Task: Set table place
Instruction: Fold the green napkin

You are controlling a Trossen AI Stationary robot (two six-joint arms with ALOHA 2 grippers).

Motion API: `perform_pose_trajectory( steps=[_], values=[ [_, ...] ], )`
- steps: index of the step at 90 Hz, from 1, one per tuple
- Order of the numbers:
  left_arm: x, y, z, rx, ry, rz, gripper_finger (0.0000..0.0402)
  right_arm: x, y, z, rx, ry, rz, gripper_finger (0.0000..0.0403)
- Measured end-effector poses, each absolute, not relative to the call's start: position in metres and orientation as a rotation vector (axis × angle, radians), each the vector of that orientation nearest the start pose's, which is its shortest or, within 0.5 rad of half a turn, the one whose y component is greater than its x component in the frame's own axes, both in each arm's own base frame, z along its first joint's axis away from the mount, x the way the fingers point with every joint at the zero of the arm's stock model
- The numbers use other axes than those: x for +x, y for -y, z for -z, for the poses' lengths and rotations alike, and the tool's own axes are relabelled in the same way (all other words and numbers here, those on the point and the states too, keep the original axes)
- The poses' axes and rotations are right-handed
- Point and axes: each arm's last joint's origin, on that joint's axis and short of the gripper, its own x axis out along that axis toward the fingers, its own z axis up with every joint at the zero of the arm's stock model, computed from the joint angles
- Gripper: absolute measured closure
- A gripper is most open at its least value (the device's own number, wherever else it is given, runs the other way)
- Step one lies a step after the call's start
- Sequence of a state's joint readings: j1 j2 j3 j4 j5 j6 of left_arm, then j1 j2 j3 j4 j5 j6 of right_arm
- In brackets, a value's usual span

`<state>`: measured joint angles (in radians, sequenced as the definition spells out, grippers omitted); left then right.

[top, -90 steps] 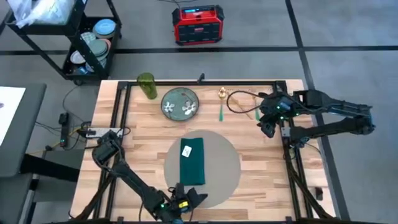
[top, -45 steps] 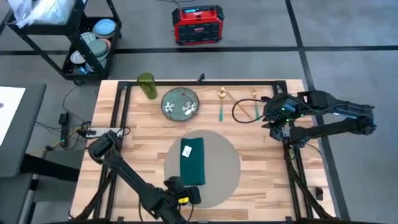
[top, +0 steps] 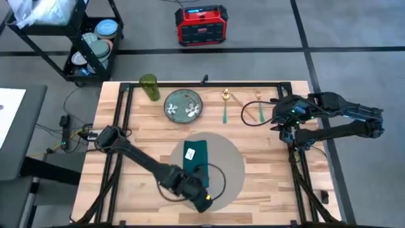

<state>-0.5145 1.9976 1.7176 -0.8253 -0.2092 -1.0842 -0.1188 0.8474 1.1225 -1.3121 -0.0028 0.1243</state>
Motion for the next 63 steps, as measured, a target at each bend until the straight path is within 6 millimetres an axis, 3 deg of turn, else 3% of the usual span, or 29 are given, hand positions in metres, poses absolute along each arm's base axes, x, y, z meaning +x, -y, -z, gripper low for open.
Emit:
perform_pose_trajectory(
  steps=[20, 35, 44, 63],
  values=[
    [0.375, 0.196, -0.246, -0.528, -1.032, -0.319, 0.0321, 0.109, 0.012, -0.344, 0.237, -1.013, 0.168, 0.0278],
    [0.371, 0.201, -0.245, -0.465, -1.014, -0.337, 0.0266, 0.109, 0.012, -0.344, 0.239, -1.011, 0.169, 0.0278],
    [0.372, 0.206, -0.236, -0.443, -1.031, -0.335, 0.0253, 0.111, 0.012, -0.345, 0.239, -0.996, 0.169, 0.0278],
    [0.377, 0.222, -0.198, -0.411, -1.105, -0.347, 0.0251, 0.111, 0.012, -0.345, 0.247, -0.994, 0.174, 0.0278]
  ],
)
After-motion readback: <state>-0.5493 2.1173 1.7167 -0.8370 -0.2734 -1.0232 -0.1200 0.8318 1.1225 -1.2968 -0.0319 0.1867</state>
